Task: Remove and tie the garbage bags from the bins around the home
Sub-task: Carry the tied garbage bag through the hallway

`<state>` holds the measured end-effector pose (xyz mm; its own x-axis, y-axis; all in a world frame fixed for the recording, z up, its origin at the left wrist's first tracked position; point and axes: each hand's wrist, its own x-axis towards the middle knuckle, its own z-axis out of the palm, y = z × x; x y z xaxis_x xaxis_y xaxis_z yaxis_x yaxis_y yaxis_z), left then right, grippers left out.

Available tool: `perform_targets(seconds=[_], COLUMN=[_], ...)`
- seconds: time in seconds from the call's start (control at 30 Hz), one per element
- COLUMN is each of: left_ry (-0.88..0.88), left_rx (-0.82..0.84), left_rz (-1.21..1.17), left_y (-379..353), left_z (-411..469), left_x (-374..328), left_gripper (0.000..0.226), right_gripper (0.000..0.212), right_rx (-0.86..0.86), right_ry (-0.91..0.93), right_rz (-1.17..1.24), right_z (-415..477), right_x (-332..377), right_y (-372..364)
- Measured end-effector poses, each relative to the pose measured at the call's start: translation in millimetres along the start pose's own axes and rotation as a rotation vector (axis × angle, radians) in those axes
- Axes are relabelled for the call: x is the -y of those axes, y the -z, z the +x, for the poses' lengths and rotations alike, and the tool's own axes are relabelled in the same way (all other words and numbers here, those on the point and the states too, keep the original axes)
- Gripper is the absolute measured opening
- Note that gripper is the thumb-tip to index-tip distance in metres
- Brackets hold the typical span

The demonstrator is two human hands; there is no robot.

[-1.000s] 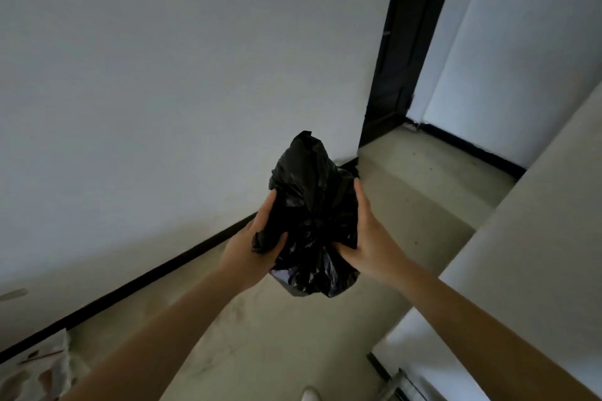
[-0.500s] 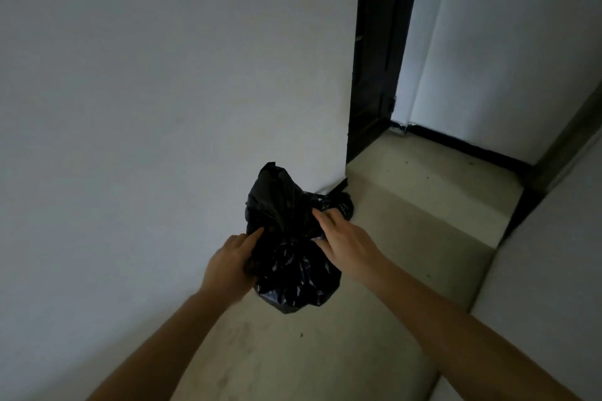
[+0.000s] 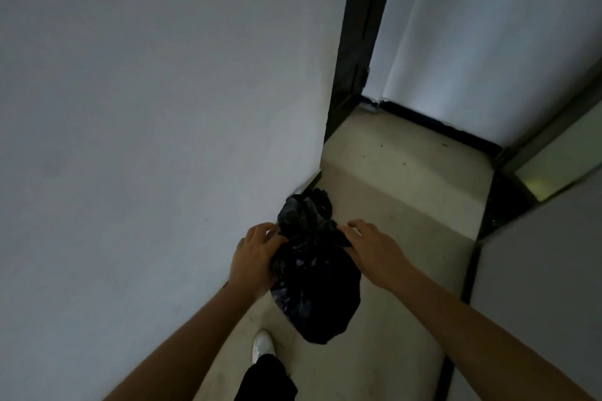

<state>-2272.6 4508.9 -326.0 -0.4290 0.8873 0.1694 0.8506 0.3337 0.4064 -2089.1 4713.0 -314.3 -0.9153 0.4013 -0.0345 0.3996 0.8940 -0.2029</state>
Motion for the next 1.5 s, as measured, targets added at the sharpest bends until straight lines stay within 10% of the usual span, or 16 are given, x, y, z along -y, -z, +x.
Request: perform_targets(seconds=[0.3, 0.7, 1.1, 1.5], left_ry=[0.007, 0.316, 0.696, 0.351], left_rx=[0.255, 0.431, 0.298, 0.200], left_rz=[-0.105, -0.092, -0.030, 0.144], left_y=[-62.6, -336.6, -502.3, -405.3], left_z=[121.5, 170.7, 191.7, 227.0], left_x=[62.6, 207.0, 315.3, 282.7], left_gripper=[0.042, 0.032, 0.033, 0.038], right_gripper=[0.044, 0.043, 0.041, 0.040], right_rx=[0.038, 0.364, 0.449, 0.297], right_ry=[-0.259, -0.350, -0.371, -0.222], right_rz=[0.247, 0.371, 0.362, 0.233], right_z=[92.5, 227.7, 319.5, 334.0], right_x=[-53.2, -155.0, -191.7, -211.7], right_y=[-47.5, -342.9, -545.8, -425.9])
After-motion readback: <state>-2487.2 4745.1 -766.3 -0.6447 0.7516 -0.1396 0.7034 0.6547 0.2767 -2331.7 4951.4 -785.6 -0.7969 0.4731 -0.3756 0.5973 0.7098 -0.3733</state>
